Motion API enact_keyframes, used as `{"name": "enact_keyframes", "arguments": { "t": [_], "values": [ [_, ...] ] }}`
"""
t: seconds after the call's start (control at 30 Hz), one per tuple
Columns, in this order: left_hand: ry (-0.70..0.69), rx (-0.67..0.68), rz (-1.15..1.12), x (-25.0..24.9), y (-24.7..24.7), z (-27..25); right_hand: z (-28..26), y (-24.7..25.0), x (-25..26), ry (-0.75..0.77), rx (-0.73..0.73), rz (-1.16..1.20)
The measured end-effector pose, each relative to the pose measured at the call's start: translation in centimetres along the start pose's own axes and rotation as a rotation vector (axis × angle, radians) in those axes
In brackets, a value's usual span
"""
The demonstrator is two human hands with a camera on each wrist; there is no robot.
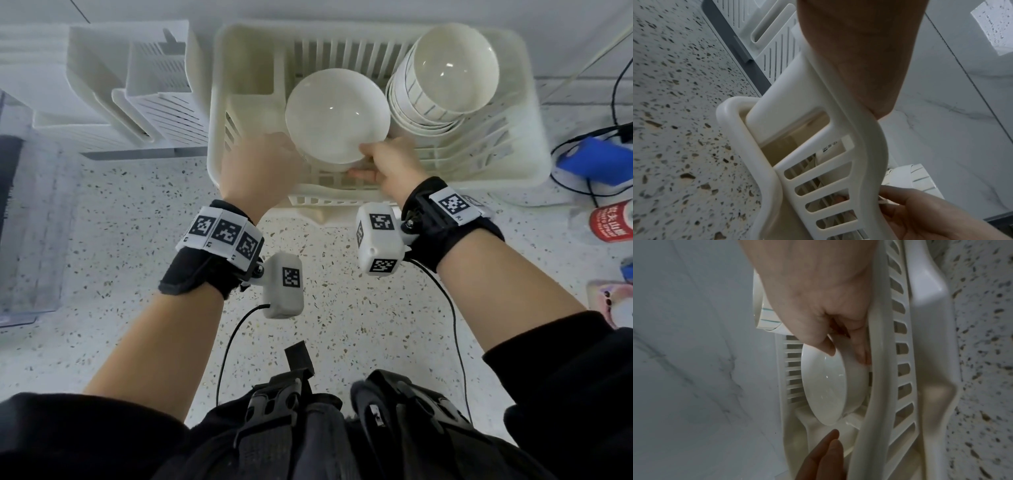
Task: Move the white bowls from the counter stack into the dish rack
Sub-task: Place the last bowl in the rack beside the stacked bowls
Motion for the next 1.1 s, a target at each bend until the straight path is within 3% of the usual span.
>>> {"name": "enact_keyframes", "arguments": {
  "t": [0.23,0.5,1.1],
  "values": [
    [0.009,-0.022,0.027,-0.1,0.1,0.0,-0.7,-0.9,0.1,-0.113,0.121,-0.066],
    [0.006,-0.031,0.035,-0.3,0.3,-0.2,-0.8,-1.5,0.3,-0.093,0.080,0.054],
    [0.008,-0.039,0.043,-0.2,0.2,-0.3,0.1,-1.5,0.9,-0.053,0.077,0.040]
  ]
}}
Point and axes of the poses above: each hand's wrist, its own z-axis towards the middle knuckle, its own y-axis out of the back of the hand, x = y × z, the point moved 6 cm from there along z, towards the middle knuckle, and after that the axes turned 10 degrees about z, right-handed, at the moved point
